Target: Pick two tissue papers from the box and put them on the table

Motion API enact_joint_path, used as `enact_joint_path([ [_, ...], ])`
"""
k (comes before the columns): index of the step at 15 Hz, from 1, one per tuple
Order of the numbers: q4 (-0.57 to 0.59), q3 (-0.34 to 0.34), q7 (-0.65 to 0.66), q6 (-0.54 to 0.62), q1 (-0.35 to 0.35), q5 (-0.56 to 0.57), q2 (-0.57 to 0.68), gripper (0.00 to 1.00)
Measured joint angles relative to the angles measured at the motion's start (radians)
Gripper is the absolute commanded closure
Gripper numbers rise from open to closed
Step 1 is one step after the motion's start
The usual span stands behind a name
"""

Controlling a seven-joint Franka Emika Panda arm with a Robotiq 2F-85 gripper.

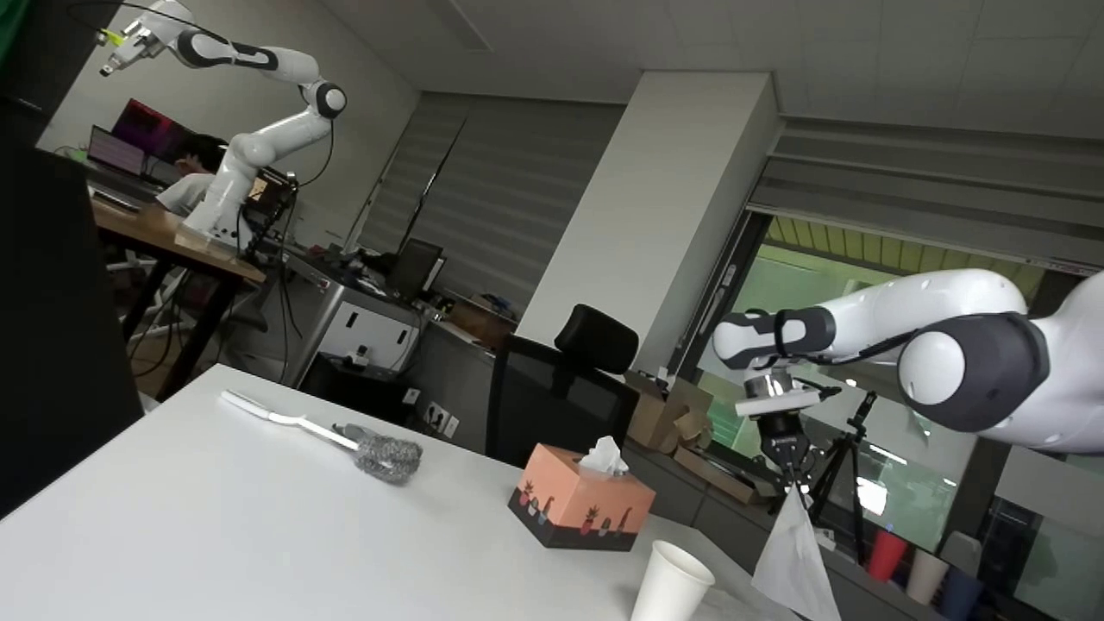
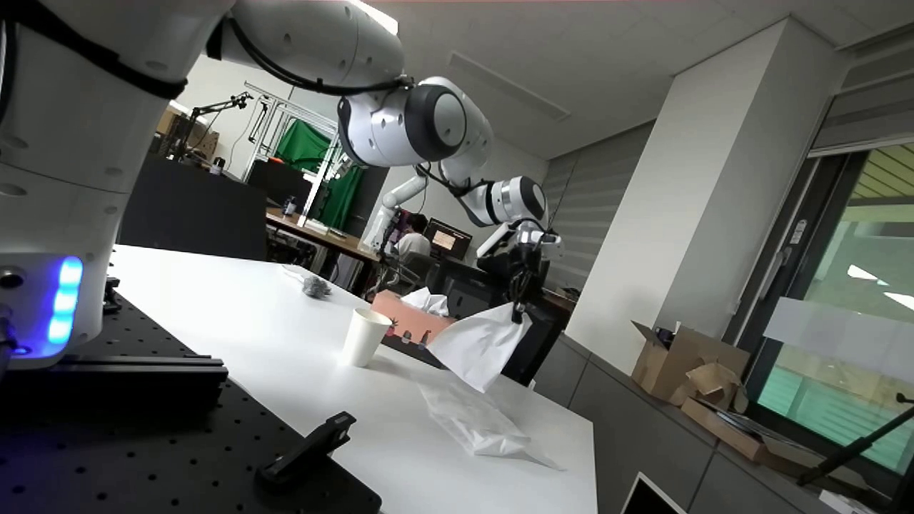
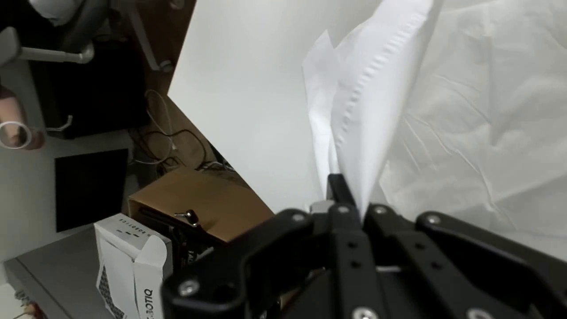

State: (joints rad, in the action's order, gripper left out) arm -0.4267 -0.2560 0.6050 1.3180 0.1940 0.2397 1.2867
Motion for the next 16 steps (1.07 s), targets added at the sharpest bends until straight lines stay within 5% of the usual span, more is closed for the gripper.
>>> enact_joint_path([
  [8, 0.006, -0.027, -0.003, 0.049, 0.001, 0.015, 0.169, 1.00],
  [10, 0.018, -0.017, 0.065, 0.113, 0.000, -0.005, 0.191, 0.73],
  [16, 0.022, 0.017, 0.275, 0.357, -0.005, -0.052, 0.192, 0.32],
])
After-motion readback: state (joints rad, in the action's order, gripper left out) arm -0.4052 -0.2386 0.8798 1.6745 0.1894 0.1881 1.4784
